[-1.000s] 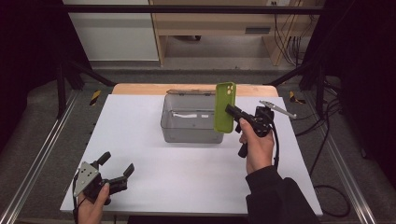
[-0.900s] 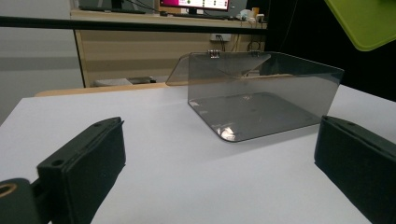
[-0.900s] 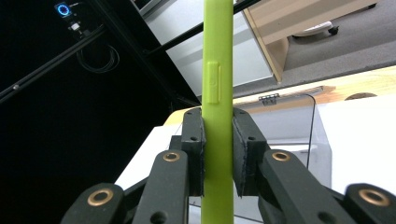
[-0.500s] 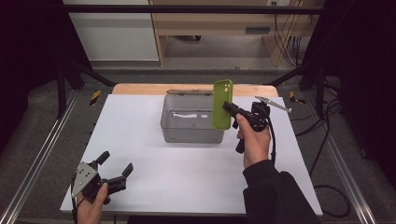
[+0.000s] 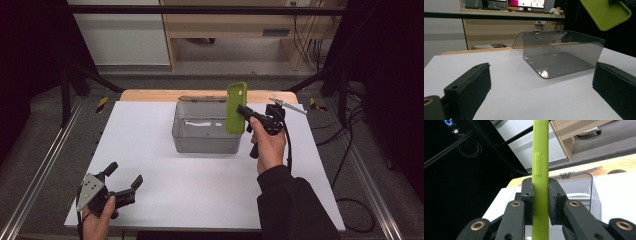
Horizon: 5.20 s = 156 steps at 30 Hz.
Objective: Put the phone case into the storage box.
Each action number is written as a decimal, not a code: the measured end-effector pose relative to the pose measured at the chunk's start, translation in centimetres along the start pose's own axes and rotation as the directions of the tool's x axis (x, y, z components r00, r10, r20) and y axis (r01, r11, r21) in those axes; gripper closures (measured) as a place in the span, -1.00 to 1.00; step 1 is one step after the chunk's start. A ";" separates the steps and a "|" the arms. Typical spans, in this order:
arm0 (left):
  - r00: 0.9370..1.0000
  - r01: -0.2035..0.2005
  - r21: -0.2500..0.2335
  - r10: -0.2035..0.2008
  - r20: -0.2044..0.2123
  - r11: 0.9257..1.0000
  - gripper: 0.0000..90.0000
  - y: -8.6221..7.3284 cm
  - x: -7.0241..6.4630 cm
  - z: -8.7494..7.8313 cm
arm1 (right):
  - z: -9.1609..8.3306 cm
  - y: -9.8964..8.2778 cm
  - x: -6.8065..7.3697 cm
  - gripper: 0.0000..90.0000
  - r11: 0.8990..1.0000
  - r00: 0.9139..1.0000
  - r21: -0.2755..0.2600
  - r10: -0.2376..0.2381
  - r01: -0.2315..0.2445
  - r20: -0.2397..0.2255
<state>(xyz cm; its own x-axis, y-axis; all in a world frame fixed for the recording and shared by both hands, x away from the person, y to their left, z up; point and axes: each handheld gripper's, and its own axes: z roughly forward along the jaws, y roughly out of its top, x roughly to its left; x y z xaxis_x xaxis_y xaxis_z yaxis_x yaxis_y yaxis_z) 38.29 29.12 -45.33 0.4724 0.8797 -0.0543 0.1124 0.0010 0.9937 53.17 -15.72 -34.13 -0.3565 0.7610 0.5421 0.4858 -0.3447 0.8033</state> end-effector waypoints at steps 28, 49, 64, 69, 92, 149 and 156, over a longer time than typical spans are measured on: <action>1.000 0.003 0.007 -0.003 0.014 1.000 -0.96 -0.1 0.1 0.1 | 2.2 0.2 -0.7 0.72 1.000 0.999 -0.007 0.011 -0.011 0.050; 1.000 0.007 -0.008 -0.007 0.020 1.000 -0.96 -0.1 1.0 0.0 | 3.1 -0.4 -0.9 0.72 0.998 0.989 -0.010 -0.060 0.062 0.133; 0.999 0.014 -0.037 -0.012 0.053 0.999 -0.96 -0.2 1.4 0.1 | 3.6 -0.6 -1.1 0.72 0.997 0.985 -0.001 -0.076 0.077 0.155; 0.998 0.010 -0.032 -0.008 0.059 0.999 -0.96 -0.2 1.2 0.1 | 3.8 -0.7 -1.1 0.71 0.995 0.979 0.009 -0.101 0.101 0.175; 0.998 0.009 -0.028 -0.007 0.070 1.000 -0.96 -0.2 1.1 0.2 | 4.3 -1.3 -1.3 0.71 0.985 0.957 0.037 -0.174 0.170 0.234; 0.995 -0.010 -0.015 0.011 0.096 1.000 -0.95 -0.2 0.9 0.3 | 5.7 -2.8 -1.0 0.71 0.963 0.922 0.125 -0.264 0.238 0.282; 0.995 -0.010 -0.012 0.011 0.096 1.000 -0.95 -0.2 0.9 0.3 | 5.9 -2.9 -0.9 0.71 0.961 0.921 0.131 -0.270 0.242 0.282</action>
<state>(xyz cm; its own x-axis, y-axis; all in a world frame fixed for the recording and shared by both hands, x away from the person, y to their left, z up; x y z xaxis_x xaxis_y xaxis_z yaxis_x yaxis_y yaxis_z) 38.96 29.79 -45.59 0.5551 0.8301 -0.0522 0.0968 -0.0022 0.9953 56.78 -12.22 -38.42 -0.2345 0.9486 0.2126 0.4857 -0.0751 0.8709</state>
